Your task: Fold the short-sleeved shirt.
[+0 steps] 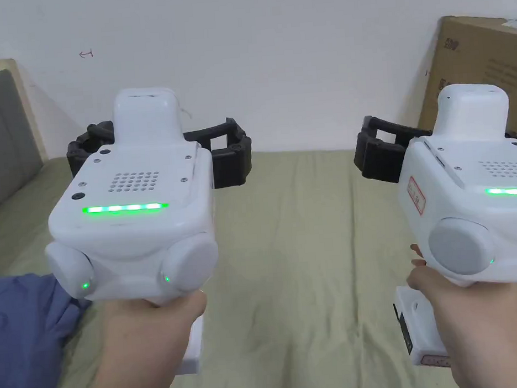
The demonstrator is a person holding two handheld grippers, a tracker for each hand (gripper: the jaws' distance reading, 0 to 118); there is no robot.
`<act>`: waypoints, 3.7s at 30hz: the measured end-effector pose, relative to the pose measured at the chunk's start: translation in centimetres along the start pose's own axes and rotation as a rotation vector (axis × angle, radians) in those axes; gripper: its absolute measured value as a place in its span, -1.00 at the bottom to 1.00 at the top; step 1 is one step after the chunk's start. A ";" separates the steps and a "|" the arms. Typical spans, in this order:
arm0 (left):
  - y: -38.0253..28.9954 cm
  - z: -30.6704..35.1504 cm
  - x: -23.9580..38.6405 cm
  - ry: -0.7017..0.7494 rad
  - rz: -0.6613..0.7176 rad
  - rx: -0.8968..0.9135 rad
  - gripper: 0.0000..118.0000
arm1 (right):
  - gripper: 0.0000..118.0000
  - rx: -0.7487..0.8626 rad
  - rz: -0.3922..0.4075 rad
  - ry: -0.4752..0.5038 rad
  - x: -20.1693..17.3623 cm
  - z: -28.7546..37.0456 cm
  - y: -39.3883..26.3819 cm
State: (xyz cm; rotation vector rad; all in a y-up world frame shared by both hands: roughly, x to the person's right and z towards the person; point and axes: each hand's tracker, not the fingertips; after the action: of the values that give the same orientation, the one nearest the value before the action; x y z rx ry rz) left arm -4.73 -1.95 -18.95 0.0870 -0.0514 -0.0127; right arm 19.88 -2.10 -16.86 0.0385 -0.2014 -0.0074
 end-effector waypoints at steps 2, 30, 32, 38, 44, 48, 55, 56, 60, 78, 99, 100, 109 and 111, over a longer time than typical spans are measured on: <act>0.1 0.0 0.0 -0.001 -0.002 0.003 1.00 | 0.92 0.002 0.006 0.001 0.0 -0.1 0.0; -0.2 -0.6 0.2 -0.026 -0.033 0.002 1.00 | 0.92 -0.005 0.016 0.003 0.3 -0.3 -0.4; -0.1 -0.6 0.2 -0.028 -0.038 0.001 1.00 | 0.92 -0.004 0.017 0.005 0.2 -0.3 -0.3; 0.1 -0.4 0.3 -0.027 -0.049 0.015 1.00 | 0.92 -0.001 0.014 0.015 -0.1 -0.3 -0.3; 0.1 -0.4 0.2 -0.023 -0.050 0.016 1.00 | 0.92 0.002 0.021 0.021 -0.4 -0.4 -0.4; 0.0 -0.4 0.2 -0.023 -0.050 0.013 1.00 | 0.92 -0.003 0.024 0.021 -0.4 -0.3 -0.4; -0.2 -0.4 0.3 -0.026 -0.052 0.008 1.00 | 0.92 -0.003 0.024 0.019 -0.5 -0.4 -0.3; -0.2 -0.4 0.4 -0.026 -0.053 0.007 1.00 | 0.92 -0.002 0.024 0.019 -0.5 -0.4 -0.3; -0.3 -0.4 0.3 -0.026 -0.049 0.005 1.00 | 0.92 -0.003 0.025 0.018 -0.5 -0.3 -0.4; -0.2 -0.4 0.3 -0.021 -0.043 0.007 1.00 | 0.92 -0.005 0.017 0.009 -0.6 -0.5 -0.6; -0.2 -1.0 -0.3 -0.009 -0.019 0.003 1.00 | 0.92 -0.004 0.008 0.002 -0.6 -0.9 -0.5; -0.2 -1.0 -0.3 -0.010 -0.018 0.002 1.00 | 0.92 -0.005 0.008 0.001 -0.5 -0.9 -0.6; -0.5 -1.4 -0.3 -0.010 -0.008 -0.005 1.00 | 0.92 -0.026 0.012 -0.020 -0.5 -1.8 -1.1; -0.6 -1.5 -0.3 -0.013 -0.009 -0.010 1.00 | 0.92 -0.021 -0.001 -0.014 -0.3 -1.6 -1.0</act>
State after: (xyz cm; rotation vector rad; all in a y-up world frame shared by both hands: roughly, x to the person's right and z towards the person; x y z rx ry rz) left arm -4.95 -2.43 -20.49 0.0773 -0.0639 -0.0227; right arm 19.86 -3.08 -18.54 0.0172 -0.2154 -0.0107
